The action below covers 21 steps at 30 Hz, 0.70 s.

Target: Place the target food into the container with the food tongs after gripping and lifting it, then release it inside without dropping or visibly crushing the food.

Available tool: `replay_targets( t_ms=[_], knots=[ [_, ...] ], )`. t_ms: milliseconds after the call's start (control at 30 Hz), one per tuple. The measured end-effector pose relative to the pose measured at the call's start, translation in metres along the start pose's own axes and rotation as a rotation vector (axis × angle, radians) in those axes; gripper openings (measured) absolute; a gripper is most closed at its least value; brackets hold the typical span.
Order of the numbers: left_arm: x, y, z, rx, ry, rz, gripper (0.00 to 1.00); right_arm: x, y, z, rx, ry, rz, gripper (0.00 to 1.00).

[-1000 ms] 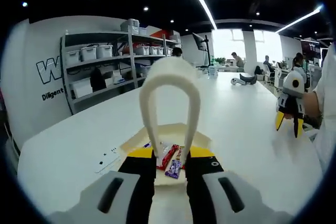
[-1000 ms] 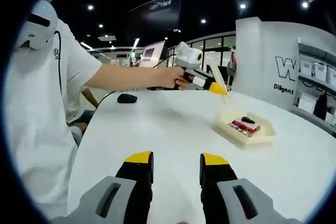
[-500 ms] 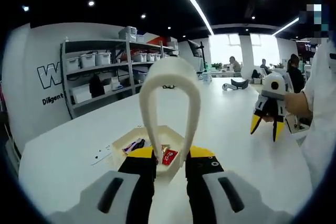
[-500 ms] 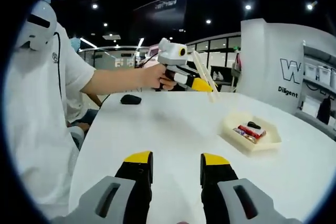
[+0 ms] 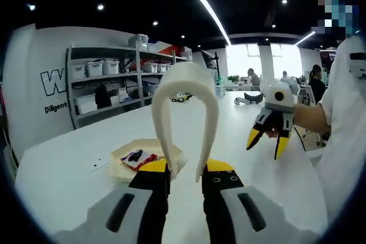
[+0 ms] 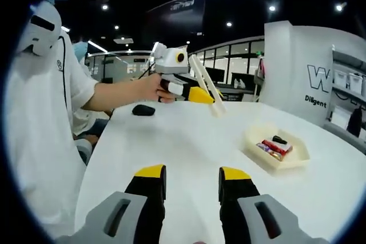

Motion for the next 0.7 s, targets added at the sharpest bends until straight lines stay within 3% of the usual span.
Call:
replay_targets(
  t_ms=[433,700],
  knots=[
    [0.01,-0.011,0.027,-0.017,-0.082,0.064,0.19,-0.004,-0.001,0.0,0.0,-0.005,0.004,0.32],
    [0.016,-0.009,0.048,0.011,-0.14,0.111,0.19,-0.002,-0.002,0.0,0.0,-0.001,0.003,0.32]
  ],
)
Point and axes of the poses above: the point that each gripper's makers call its tool centre point, and the gripper's own axes: y roughly forward along the fingers, z roughly to its right, x roughly out of its underside, the point moved 1 cm from there along -y, roughly backward along the fingers, and after that the axes turned 5 degrees about y, right-handed, at the moved point
